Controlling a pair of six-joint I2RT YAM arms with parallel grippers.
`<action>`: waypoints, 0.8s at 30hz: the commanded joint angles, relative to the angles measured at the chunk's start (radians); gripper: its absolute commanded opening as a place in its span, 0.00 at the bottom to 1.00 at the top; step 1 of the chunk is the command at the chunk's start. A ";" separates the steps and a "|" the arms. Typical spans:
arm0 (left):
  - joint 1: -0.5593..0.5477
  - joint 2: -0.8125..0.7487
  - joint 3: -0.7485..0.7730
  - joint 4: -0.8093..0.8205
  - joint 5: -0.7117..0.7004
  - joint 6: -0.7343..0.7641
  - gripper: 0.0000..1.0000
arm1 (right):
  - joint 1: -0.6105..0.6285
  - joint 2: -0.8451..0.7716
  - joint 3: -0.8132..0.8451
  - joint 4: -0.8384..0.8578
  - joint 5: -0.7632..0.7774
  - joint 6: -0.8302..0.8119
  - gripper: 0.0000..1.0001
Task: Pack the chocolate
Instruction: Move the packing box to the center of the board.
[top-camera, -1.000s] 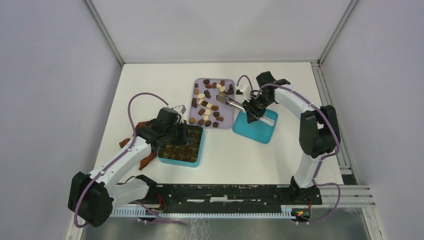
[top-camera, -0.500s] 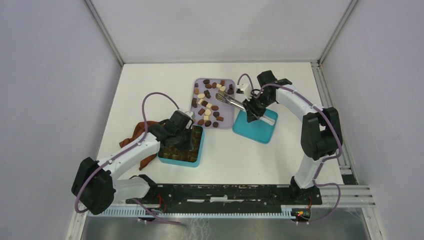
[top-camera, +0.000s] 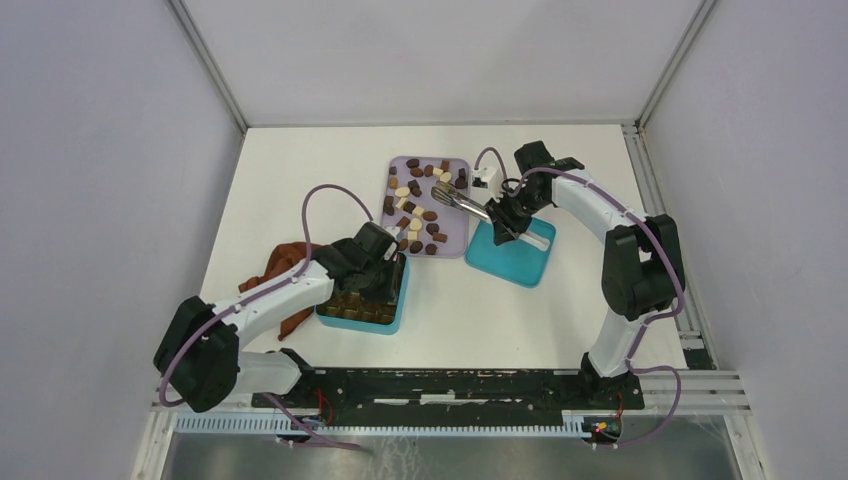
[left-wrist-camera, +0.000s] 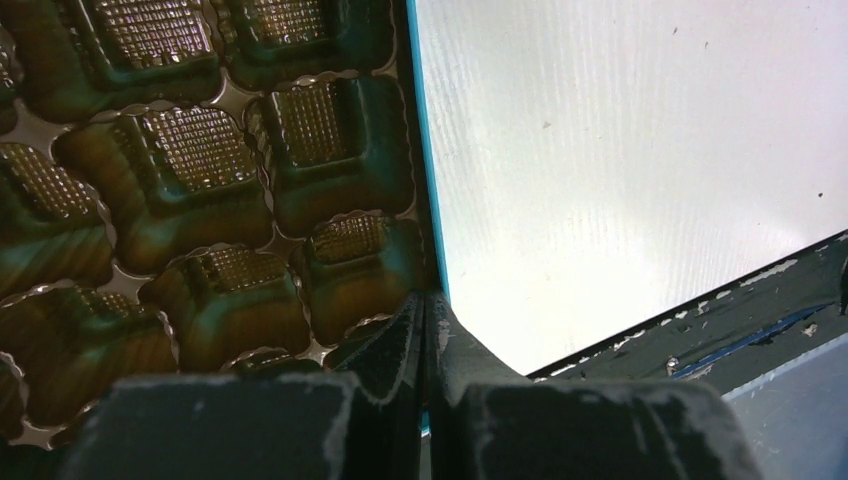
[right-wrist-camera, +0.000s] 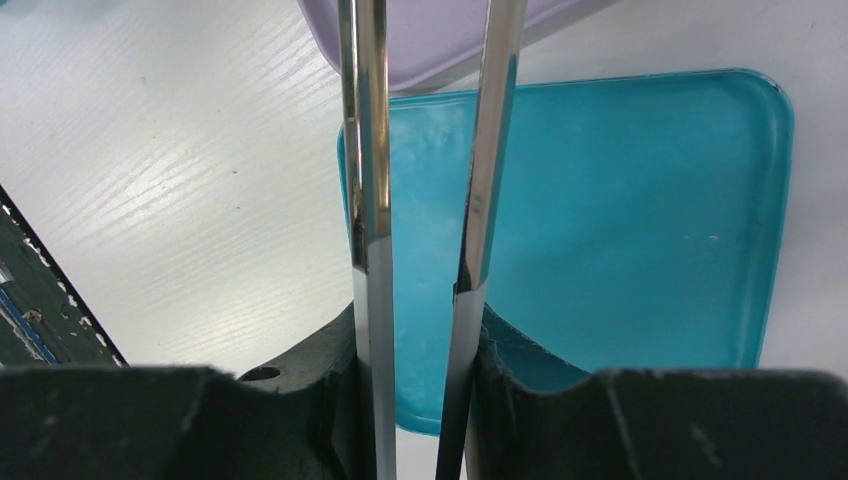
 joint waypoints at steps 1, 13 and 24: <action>-0.023 0.026 0.042 0.072 0.045 -0.052 0.07 | -0.004 -0.055 0.002 0.026 -0.036 -0.016 0.00; -0.120 0.147 0.141 0.160 0.069 -0.086 0.07 | -0.026 -0.077 -0.035 0.042 -0.041 -0.019 0.00; -0.142 0.166 0.172 0.256 0.076 -0.077 0.13 | -0.068 -0.129 -0.101 0.068 -0.036 -0.012 0.00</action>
